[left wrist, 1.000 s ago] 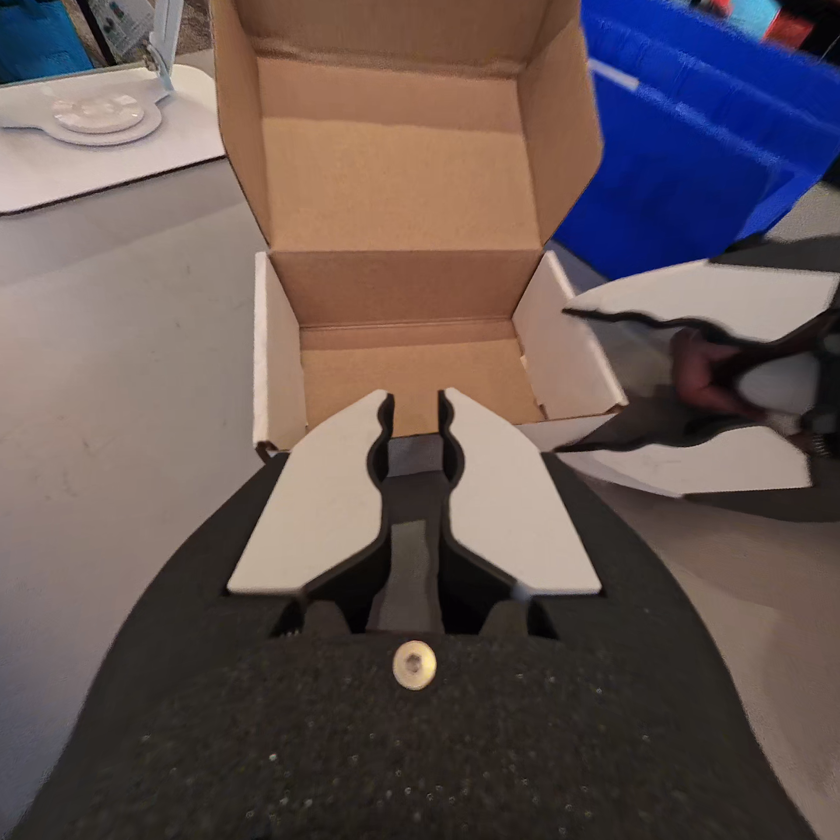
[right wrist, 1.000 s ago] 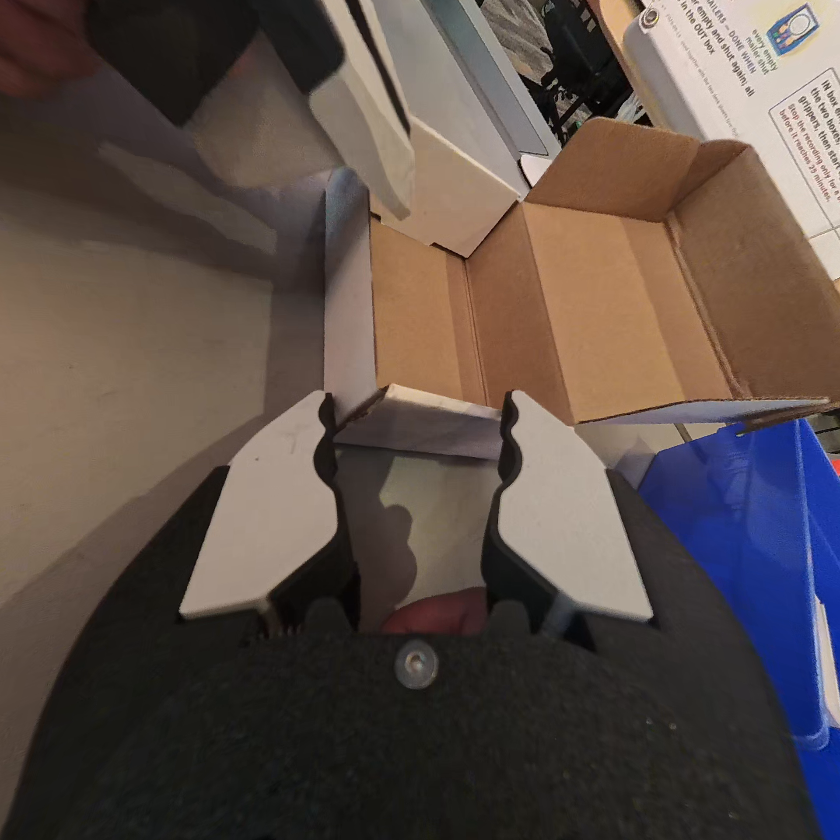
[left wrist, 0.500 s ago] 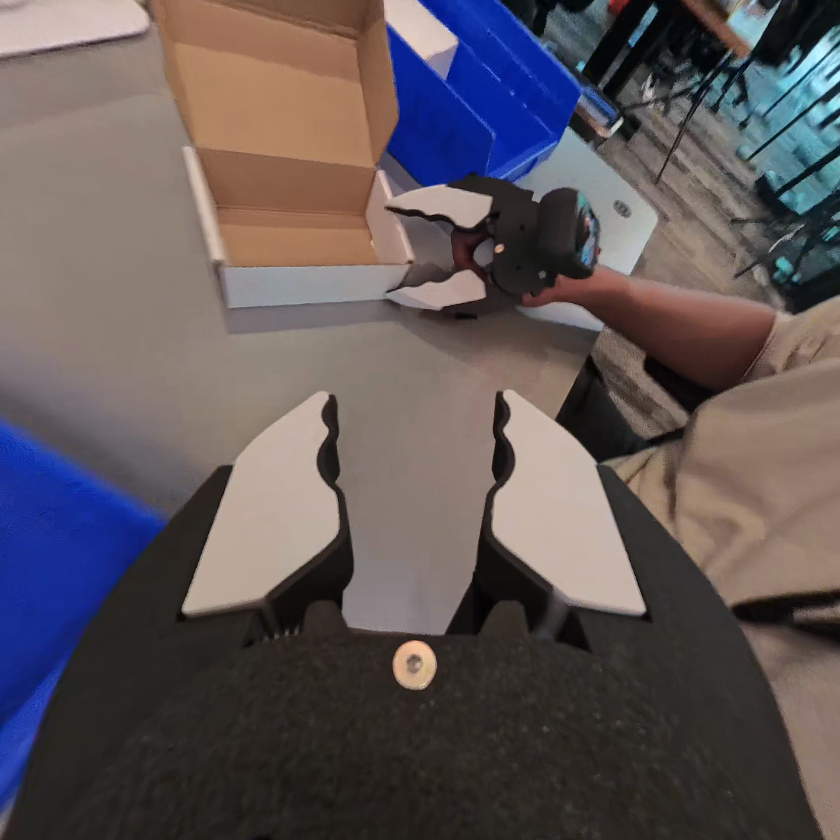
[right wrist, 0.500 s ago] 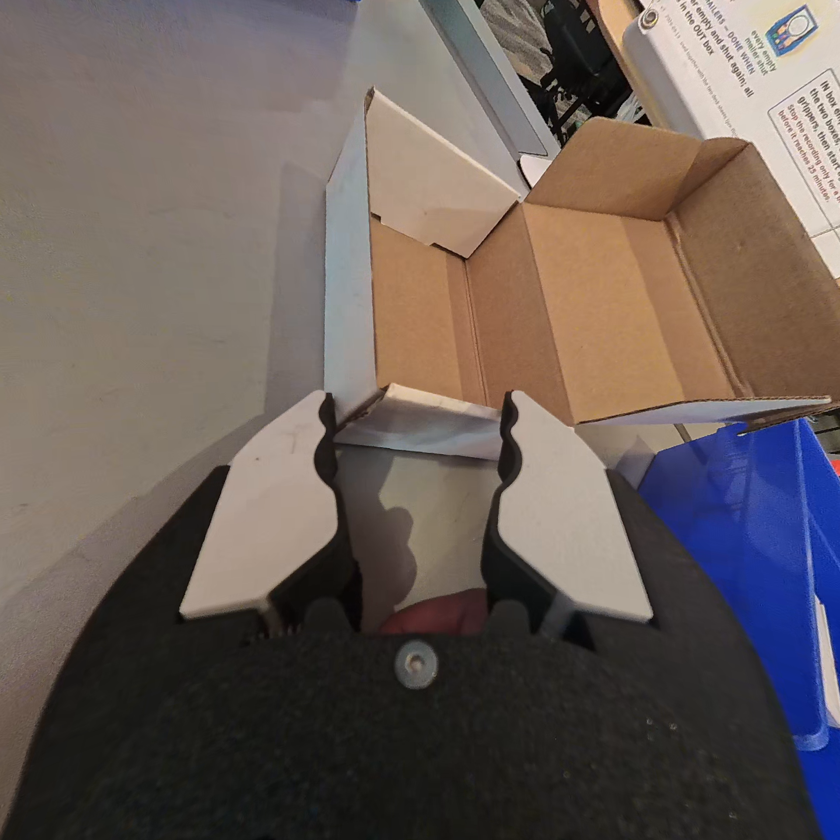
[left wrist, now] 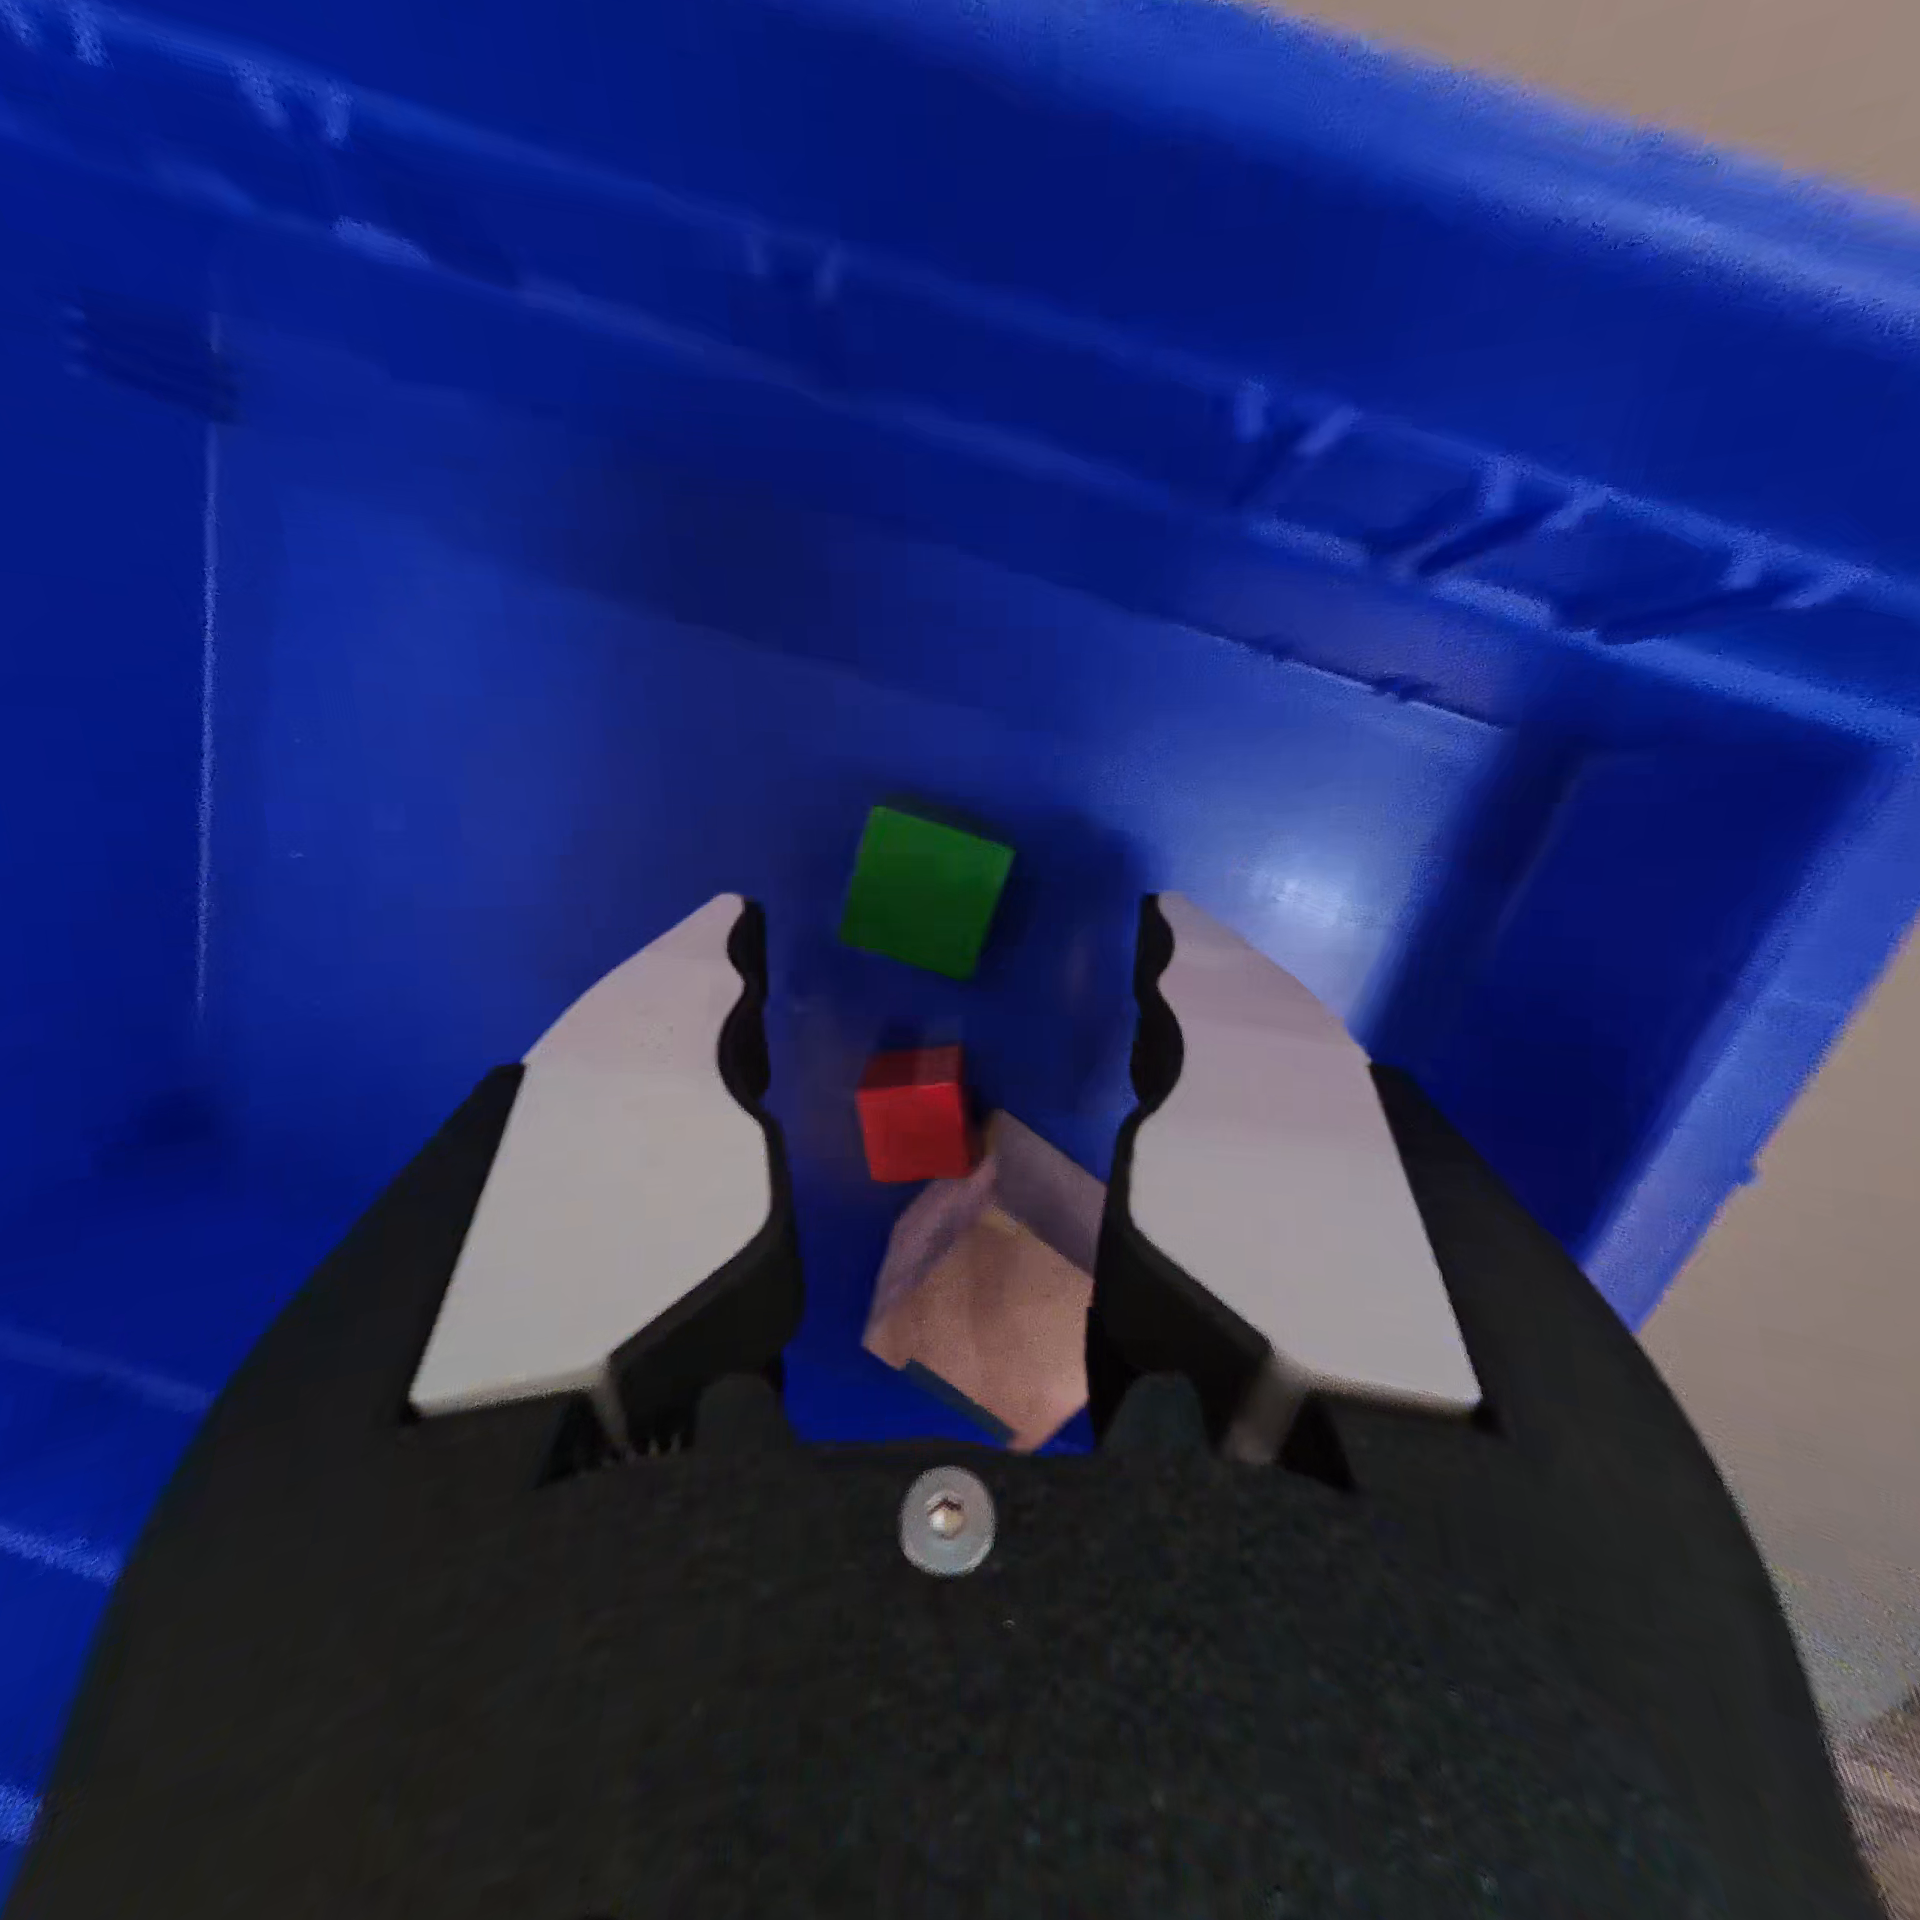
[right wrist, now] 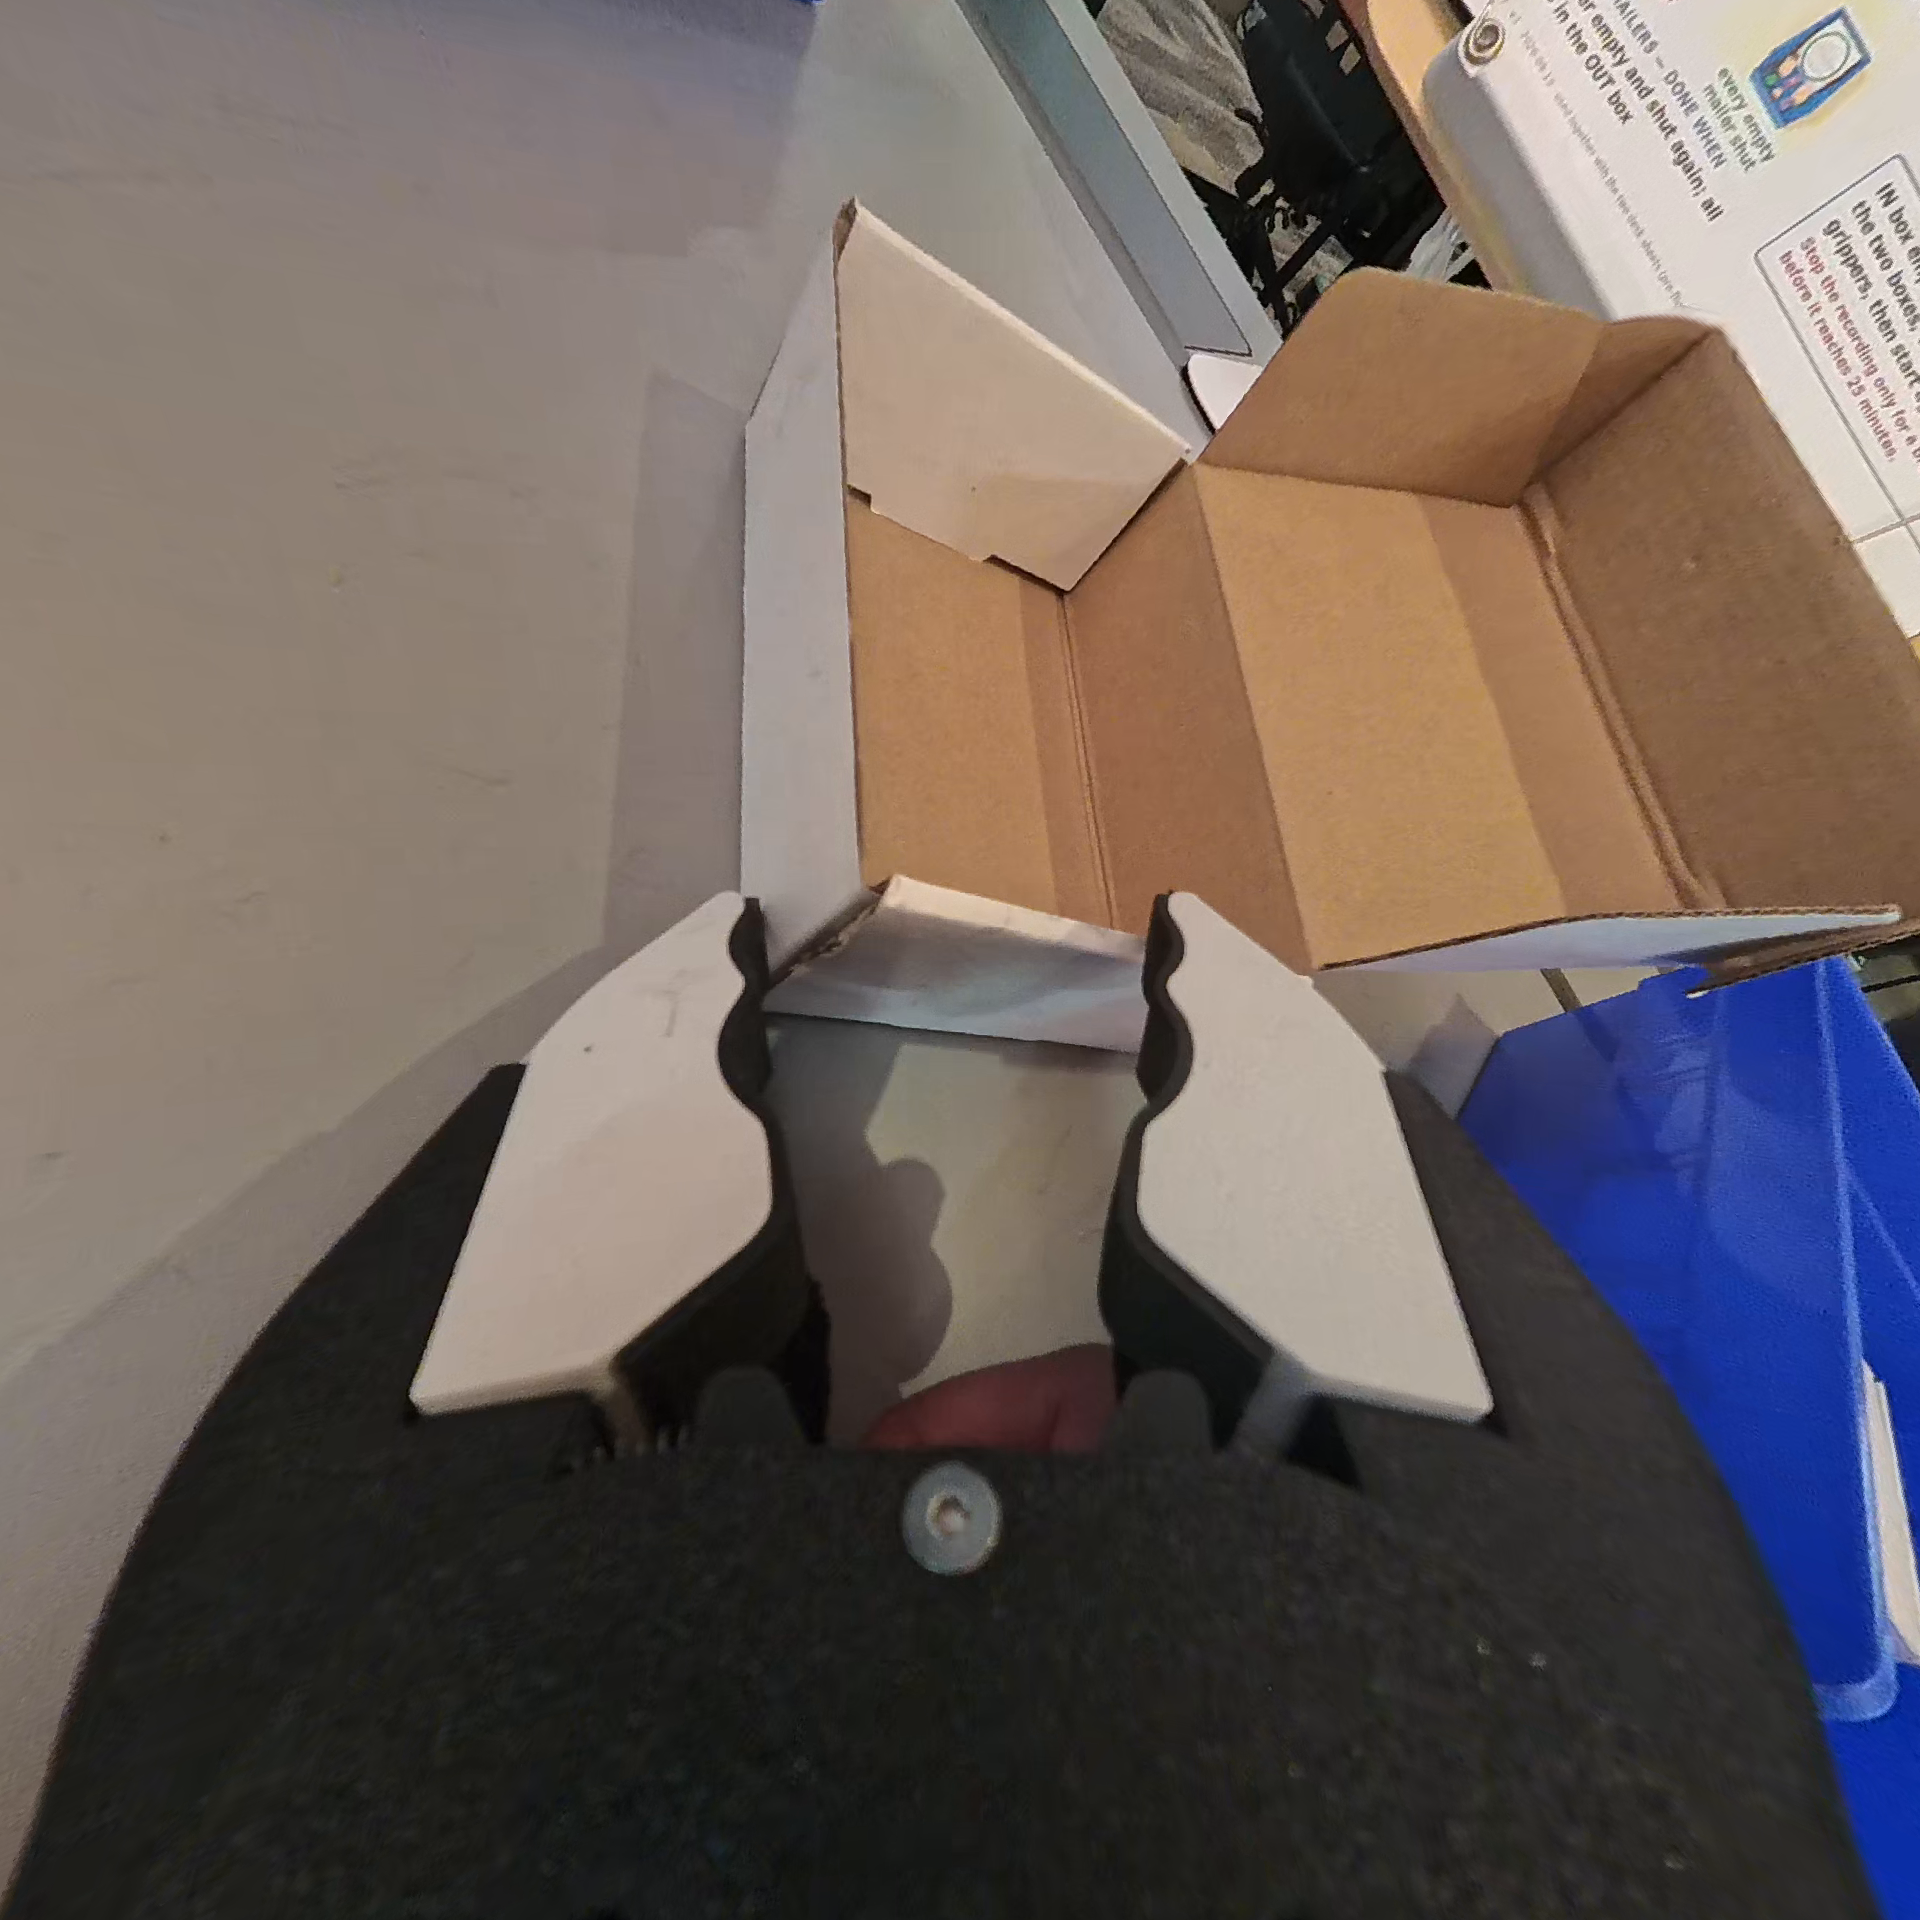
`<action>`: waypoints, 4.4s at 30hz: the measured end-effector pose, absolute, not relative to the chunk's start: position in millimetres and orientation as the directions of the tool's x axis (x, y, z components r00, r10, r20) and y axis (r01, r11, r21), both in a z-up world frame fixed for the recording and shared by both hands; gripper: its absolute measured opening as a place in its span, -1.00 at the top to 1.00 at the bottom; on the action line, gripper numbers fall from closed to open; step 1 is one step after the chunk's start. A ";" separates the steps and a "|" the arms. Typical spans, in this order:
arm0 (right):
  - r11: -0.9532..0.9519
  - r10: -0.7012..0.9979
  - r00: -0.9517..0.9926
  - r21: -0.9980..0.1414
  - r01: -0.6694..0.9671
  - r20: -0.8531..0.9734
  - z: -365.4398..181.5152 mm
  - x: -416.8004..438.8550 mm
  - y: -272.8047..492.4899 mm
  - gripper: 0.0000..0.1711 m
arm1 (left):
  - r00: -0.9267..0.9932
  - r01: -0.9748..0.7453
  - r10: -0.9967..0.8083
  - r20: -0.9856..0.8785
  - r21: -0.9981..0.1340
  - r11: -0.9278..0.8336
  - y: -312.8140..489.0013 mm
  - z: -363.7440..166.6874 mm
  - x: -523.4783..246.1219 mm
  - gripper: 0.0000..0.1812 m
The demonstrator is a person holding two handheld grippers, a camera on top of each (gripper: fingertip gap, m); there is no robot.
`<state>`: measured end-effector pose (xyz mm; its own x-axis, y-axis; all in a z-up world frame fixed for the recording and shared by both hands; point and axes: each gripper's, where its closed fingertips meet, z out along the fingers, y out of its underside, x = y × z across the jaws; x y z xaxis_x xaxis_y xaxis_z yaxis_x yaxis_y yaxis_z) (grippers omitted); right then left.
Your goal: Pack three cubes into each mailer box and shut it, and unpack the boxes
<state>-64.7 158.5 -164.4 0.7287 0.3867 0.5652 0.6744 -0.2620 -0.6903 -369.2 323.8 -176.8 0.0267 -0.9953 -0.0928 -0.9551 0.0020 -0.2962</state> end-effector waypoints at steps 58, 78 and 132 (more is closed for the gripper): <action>-0.253 0.387 0.720 -0.685 0.683 0.575 -164.9 -65.8 158.1 0.21 | 0.675 -0.723 -0.735 -0.061 -0.252 -0.643 312.1 -124.1 -410.7 0.39; -0.251 0.386 0.717 -0.682 0.687 0.580 -164.7 -66.3 157.6 0.21 | 0.657 -0.683 -0.746 -0.110 -0.505 -0.528 292.5 -48.8 -363.8 0.51; -0.239 0.385 0.707 -0.676 0.697 0.593 -163.3 -67.6 159.5 0.25 | 0.297 -0.941 -0.936 -0.189 -0.222 -0.253 332.5 -151.0 -399.9 0.41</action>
<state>-67.6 159.5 -163.3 0.7069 0.3849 0.5935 0.6974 -0.2389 -0.6757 -399.9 332.5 -151.0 0.2966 -0.9362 -0.1886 -0.9415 -0.2535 -0.2222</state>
